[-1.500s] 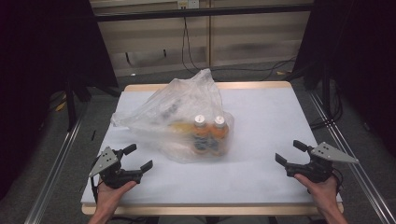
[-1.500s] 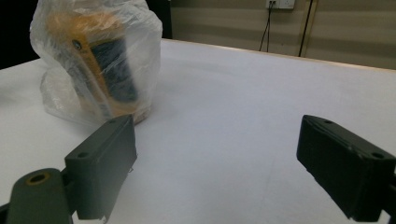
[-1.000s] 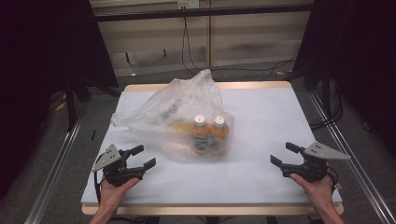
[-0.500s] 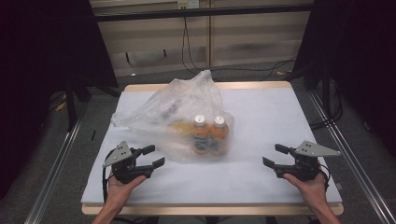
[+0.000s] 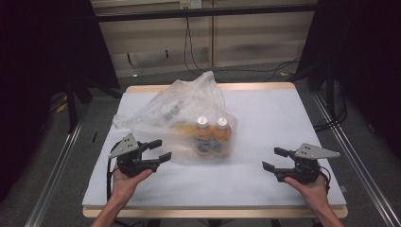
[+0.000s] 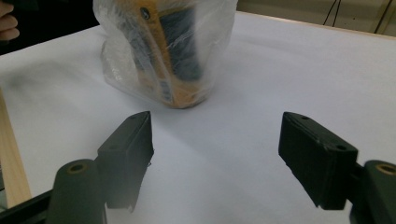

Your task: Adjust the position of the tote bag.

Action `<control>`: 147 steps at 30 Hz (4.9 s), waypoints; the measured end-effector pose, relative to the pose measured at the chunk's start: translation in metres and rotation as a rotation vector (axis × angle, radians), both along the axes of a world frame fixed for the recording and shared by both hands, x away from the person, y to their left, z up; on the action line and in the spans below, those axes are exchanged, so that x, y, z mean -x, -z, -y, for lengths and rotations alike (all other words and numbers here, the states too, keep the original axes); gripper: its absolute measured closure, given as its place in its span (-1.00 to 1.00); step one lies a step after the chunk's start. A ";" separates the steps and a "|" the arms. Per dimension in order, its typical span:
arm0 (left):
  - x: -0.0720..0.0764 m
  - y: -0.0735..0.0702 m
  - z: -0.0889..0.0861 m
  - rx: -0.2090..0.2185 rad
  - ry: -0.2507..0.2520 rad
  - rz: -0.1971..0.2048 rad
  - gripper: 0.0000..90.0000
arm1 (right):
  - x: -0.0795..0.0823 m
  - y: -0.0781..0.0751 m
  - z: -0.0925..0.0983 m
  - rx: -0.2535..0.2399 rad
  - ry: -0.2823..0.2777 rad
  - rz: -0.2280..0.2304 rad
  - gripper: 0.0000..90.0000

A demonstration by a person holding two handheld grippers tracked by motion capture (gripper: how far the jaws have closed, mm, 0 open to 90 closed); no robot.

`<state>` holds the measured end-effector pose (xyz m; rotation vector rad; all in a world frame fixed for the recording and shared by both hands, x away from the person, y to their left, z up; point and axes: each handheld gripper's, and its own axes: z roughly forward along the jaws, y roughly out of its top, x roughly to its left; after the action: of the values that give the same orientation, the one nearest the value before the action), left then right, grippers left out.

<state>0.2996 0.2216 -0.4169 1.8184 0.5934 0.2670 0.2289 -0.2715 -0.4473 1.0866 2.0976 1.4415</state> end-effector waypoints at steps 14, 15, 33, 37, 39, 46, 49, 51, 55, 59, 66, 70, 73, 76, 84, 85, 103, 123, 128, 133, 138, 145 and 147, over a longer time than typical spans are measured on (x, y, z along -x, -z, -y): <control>-0.032 -0.026 0.005 0.017 -0.023 0.023 -0.05 | -0.002 0.000 -0.004 0.005 -0.013 -0.007 -0.44; -0.039 -0.030 0.008 0.019 -0.021 0.027 -0.05 | -0.003 0.000 -0.006 0.006 -0.017 -0.010 -0.44; -0.098 -0.069 0.030 0.023 -0.030 0.044 -0.12 | -0.005 0.003 -0.012 0.025 -0.034 -0.024 -0.44; -0.111 -0.076 0.039 0.026 -0.024 0.041 -0.08 | -0.005 0.004 -0.012 0.025 -0.035 -0.025 -0.45; -0.115 -0.078 0.043 0.015 -0.021 0.048 0.02 | -0.005 0.004 -0.012 0.024 -0.034 -0.028 -0.45; -0.128 -0.081 0.054 0.011 -0.009 0.045 0.07 | -0.005 0.004 -0.012 0.028 -0.038 -0.026 -0.45; -0.138 -0.078 0.059 -0.007 -0.013 0.013 0.04 | -0.005 0.004 -0.012 0.028 -0.037 -0.031 -0.45; -0.141 -0.076 0.061 -0.001 -0.003 0.003 0.07 | -0.006 0.005 -0.012 0.026 -0.036 -0.036 -0.45; -0.149 -0.070 0.062 -0.023 -0.005 -0.022 0.09 | -0.006 0.006 -0.012 0.025 -0.034 -0.040 -0.45; -0.150 -0.066 0.065 -0.054 -0.006 -0.037 0.20 | -0.006 0.006 -0.012 0.026 -0.038 -0.041 -0.45; -0.142 -0.068 0.072 -0.060 0.064 -0.033 0.99 | -0.006 0.006 -0.012 0.034 -0.036 -0.052 -0.45; -0.139 -0.071 0.072 -0.040 0.076 -0.026 1.00 | -0.007 0.005 -0.012 0.032 -0.032 -0.051 -0.45; -0.133 -0.079 0.069 -0.003 0.086 -0.007 1.00 | -0.008 -0.001 -0.009 0.009 -0.018 -0.036 -0.45; -0.129 -0.082 0.068 0.019 0.092 -0.001 1.00 | -0.009 -0.006 -0.008 0.001 -0.010 -0.027 -0.44; -0.112 -0.097 0.073 0.063 0.129 0.052 1.00 | -0.016 -0.026 -0.017 -0.021 -0.035 -0.002 -0.40; -0.110 -0.098 0.074 0.059 0.135 0.060 1.00 | -0.018 -0.030 -0.019 -0.027 -0.041 0.003 -0.40; -0.077 -0.112 0.100 0.069 0.254 0.146 1.00 | -0.068 -0.100 -0.053 -0.058 -0.095 0.144 -0.45; -0.045 -0.120 0.132 0.039 0.391 0.209 1.00 | -0.079 -0.124 -0.064 -0.112 -0.228 0.192 -0.30; -0.042 -0.122 0.135 0.031 0.409 0.212 1.00 | -0.081 -0.124 -0.068 -0.105 -0.246 0.186 -0.22; -0.040 -0.119 0.135 0.025 0.417 0.210 1.00 | -0.083 -0.120 -0.072 -0.106 -0.277 0.168 0.35; -0.041 -0.119 0.132 0.035 0.383 0.207 1.00 | -0.083 -0.118 -0.077 -0.106 -0.289 0.177 0.97; -0.044 -0.119 0.101 0.060 0.301 0.198 0.53 | -0.082 -0.117 -0.072 -0.096 -0.256 0.182 1.00; -0.042 -0.119 0.088 0.066 0.269 0.197 0.42 | -0.083 -0.117 -0.070 -0.102 -0.249 0.179 1.00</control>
<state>0.3419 0.1338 -0.2983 1.7592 0.2143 0.2381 0.3116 -0.2015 -0.3307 0.7181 2.1068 1.7086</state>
